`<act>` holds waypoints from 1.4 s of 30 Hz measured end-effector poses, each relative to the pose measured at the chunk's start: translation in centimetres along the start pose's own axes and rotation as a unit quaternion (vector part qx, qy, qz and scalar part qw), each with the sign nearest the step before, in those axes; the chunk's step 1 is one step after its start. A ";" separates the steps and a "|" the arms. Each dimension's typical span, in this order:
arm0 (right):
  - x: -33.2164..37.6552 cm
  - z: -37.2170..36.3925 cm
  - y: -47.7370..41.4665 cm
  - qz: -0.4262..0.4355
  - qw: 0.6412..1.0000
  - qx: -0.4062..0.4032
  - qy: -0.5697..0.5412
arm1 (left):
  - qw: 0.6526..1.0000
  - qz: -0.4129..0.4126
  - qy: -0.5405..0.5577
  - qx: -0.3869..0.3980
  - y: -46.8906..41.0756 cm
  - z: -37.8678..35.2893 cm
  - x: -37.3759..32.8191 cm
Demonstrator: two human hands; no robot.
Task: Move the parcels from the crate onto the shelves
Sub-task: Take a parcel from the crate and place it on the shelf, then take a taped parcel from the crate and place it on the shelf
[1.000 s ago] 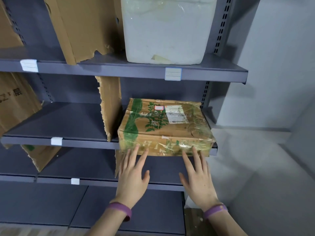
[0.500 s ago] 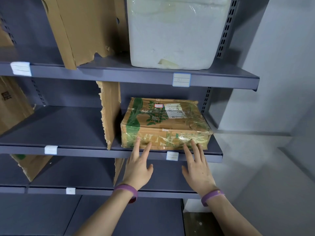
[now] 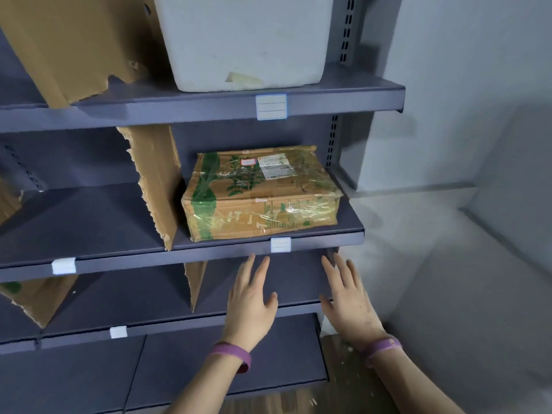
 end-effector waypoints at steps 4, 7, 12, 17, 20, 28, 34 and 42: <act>-3.9 0.0 5.7 -0.083 0.996 -0.009 -0.029 | 0.992 -0.009 0.097 0.078 4.1 -4.1 -2.4; -6.6 1.0 10.4 -0.159 0.986 -0.036 -0.030 | 0.979 -0.039 0.117 0.162 5.7 -7.5 -4.7; -11.4 3.5 19.3 -0.325 0.939 -0.107 -0.033 | 0.942 -0.183 0.126 0.250 6.0 -11.7 -12.7; -12.9 3.8 29.0 -0.449 0.878 -0.167 -0.023 | 0.889 -0.318 0.114 0.310 10.1 -14.4 -20.1; -12.3 3.8 34.7 -0.505 0.840 -0.199 -0.017 | 0.852 -0.375 0.108 0.350 14.1 -15.7 -22.9; -10.4 3.2 47.7 -0.607 0.751 -0.262 -0.007 | 0.762 -0.484 0.061 0.426 24.6 -20.0 -27.5; -11.6 -1.4 56.0 -0.673 0.704 -0.225 -0.023 | 0.720 -0.515 0.000 0.465 32.1 -24.9 -28.3; -21.1 -9.8 61.7 -0.669 0.717 -0.171 -0.099 | 0.728 -0.479 -0.100 0.480 37.8 -35.9 -27.7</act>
Point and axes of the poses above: each hand's wrist, its own y-axis away from the middle knuckle, its own z-axis out of the back of the hand, x = y × z, the point moved 7 cm from there along -y, towards the middle knuckle, and after that the axes turned 8 degrees about -y, right-handed, at the moved point
